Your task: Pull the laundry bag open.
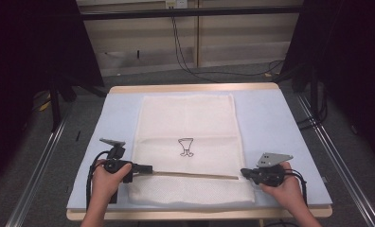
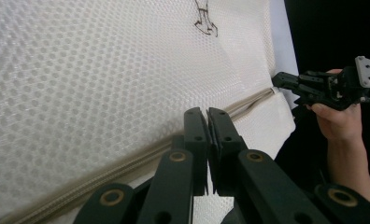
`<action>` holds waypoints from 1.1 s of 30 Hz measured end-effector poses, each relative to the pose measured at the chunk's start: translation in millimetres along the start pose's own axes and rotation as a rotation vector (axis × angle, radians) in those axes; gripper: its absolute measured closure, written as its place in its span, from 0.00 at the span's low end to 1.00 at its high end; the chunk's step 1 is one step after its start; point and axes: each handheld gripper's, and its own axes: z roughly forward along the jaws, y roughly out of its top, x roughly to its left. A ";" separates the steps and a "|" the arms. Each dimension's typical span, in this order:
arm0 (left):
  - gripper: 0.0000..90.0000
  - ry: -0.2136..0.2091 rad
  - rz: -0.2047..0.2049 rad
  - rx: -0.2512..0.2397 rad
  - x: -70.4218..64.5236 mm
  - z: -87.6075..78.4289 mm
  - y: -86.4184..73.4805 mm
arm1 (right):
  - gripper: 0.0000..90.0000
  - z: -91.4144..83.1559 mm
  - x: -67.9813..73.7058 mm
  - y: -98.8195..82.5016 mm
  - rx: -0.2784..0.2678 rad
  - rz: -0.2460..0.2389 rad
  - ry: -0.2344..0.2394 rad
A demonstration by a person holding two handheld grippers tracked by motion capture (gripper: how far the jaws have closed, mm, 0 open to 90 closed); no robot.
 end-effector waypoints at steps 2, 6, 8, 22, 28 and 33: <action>0.97 0.004 -0.004 -0.001 1.3 -1.9 -0.2 | 1.00 0.0 0.1 0.1 0.000 -0.001 -0.001; 0.97 -0.002 -0.009 -0.007 4.3 -3.8 -0.9 | 1.00 -0.1 0.1 0.4 0.004 -0.003 0.001; 0.97 0.003 -0.007 -0.008 5.4 -4.8 -1.1 | 1.00 0.0 0.4 0.8 0.007 0.002 0.000; 0.97 0.012 -0.042 -0.059 18.6 -27.5 -7.1 | 1.00 0.1 -0.9 2.5 0.020 0.007 0.006; 0.97 0.021 -0.051 -0.072 24.4 -36.4 -8.6 | 1.00 0.3 -1.3 3.0 0.023 0.009 0.011; 0.97 0.031 -0.062 -0.080 28.9 -42.7 -8.2 | 1.00 0.3 -1.0 3.1 0.023 0.010 0.011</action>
